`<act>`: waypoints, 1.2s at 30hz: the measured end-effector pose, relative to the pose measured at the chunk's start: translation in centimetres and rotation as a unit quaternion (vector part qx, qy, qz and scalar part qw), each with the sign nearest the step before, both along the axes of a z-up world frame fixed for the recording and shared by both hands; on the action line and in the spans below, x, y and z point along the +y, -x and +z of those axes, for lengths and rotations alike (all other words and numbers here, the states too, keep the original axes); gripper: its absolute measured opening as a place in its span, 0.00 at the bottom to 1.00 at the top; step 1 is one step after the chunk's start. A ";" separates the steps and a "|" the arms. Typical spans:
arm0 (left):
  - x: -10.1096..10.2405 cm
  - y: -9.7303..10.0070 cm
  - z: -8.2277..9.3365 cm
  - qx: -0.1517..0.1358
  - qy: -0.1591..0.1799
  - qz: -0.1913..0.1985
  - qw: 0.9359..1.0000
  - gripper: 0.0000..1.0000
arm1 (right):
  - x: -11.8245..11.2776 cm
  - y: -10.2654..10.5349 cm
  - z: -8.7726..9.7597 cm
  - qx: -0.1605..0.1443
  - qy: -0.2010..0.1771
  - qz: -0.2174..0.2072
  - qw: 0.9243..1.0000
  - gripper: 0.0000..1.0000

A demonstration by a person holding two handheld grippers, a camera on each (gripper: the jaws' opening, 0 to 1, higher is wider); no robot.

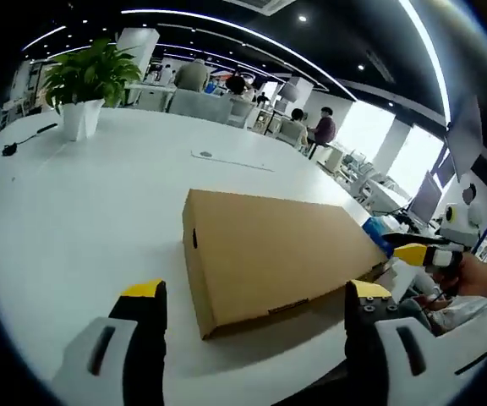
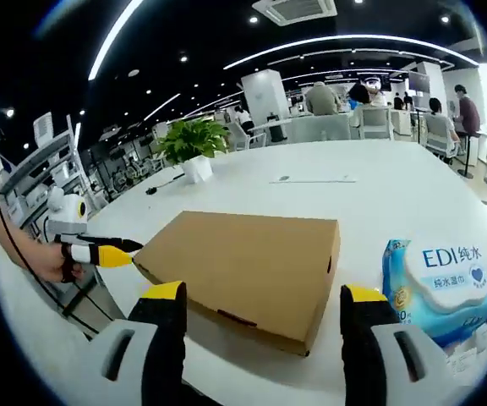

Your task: Operate the shoe box by opening the lid, removing the specified soft item, and placing it in the target area until the item is outside and the box remains undamaged.

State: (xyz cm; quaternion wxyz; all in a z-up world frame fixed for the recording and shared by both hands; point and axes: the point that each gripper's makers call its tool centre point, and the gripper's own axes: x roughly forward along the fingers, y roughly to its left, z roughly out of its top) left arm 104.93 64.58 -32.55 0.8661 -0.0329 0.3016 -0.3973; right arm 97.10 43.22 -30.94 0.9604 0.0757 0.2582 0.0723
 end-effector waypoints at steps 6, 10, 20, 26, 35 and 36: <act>0.2 0.4 -0.7 -0.008 -0.022 -0.022 0.999 0.95 | 0.2 0.2 -0.5 0.011 0.047 0.034 0.998 0.88; 0.4 0.5 -0.4 -0.054 -0.051 -0.022 0.997 0.98 | 0.3 0.6 -1.1 0.027 0.083 0.061 0.994 0.92; 0.5 0.8 -1.0 -0.056 -0.072 -0.037 0.995 0.94 | -1.5 0.6 -1.1 0.036 0.110 0.054 0.992 0.86; 0.9 1.0 -2.4 -0.043 -0.102 -0.036 0.993 0.90 | -1.8 1.2 -2.1 0.050 0.111 0.045 0.991 0.87; 2.5 2.4 -3.7 -0.029 -0.148 -0.069 0.986 0.86 | -1.2 2.2 -3.4 0.056 0.138 0.088 0.985 0.82; 2.6 2.5 -3.8 -0.028 -0.148 -0.068 0.986 0.86 | -1.2 2.2 -3.5 0.055 0.135 0.087 0.985 0.83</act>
